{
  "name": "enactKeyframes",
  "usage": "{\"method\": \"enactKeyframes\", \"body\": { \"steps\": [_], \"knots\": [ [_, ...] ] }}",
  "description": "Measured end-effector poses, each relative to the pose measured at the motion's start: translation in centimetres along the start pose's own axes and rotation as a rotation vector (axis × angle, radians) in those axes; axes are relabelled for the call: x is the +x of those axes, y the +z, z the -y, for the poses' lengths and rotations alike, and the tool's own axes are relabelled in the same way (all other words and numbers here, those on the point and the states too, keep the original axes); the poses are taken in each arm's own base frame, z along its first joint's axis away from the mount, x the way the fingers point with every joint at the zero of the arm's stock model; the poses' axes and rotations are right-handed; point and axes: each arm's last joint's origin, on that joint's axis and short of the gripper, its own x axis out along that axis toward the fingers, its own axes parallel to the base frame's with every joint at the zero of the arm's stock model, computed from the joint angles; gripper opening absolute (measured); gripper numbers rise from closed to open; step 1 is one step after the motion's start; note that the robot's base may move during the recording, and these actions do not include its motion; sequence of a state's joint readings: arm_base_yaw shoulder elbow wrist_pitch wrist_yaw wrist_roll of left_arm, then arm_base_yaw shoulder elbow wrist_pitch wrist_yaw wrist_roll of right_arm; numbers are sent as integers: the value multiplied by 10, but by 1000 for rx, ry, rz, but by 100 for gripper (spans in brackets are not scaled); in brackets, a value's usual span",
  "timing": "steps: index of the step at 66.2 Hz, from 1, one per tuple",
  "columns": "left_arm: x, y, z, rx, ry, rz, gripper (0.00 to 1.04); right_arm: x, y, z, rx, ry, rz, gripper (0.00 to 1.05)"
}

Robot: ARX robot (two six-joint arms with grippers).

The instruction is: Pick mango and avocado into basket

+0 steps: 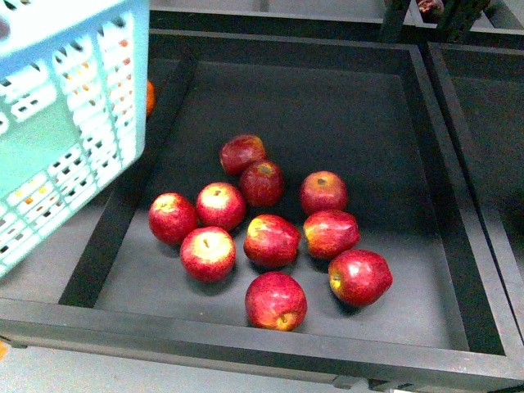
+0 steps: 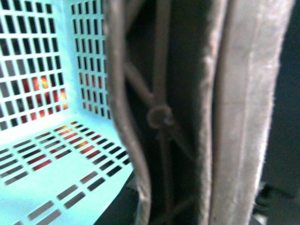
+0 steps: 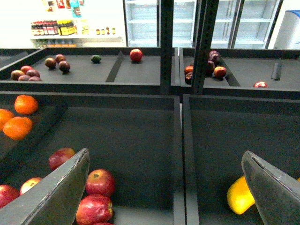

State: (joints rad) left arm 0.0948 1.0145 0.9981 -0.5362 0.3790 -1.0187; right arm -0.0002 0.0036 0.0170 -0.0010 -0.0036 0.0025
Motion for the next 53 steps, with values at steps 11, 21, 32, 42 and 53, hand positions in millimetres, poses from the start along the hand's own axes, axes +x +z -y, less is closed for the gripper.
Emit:
{"method": "enactKeyframes", "body": {
  "steps": [11, 21, 32, 42, 53],
  "knots": [
    [68, -28, 28, 291, 44, -132, 15, 0, 0, 0, 0, -3, 0, 96],
    [99, -57, 59, 324, -36, -248, 15, 0, 0, 0, 0, -3, 0, 96],
    [118, -92, 85, 326, -80, -355, 15, 0, 0, 0, 0, -3, 0, 96],
    [122, -121, 97, 328, -98, -431, 15, 0, 0, 0, 0, -3, 0, 96],
    [121, -144, 104, 336, -126, -470, 15, 0, 0, 0, 0, -3, 0, 96]
  ]
}}
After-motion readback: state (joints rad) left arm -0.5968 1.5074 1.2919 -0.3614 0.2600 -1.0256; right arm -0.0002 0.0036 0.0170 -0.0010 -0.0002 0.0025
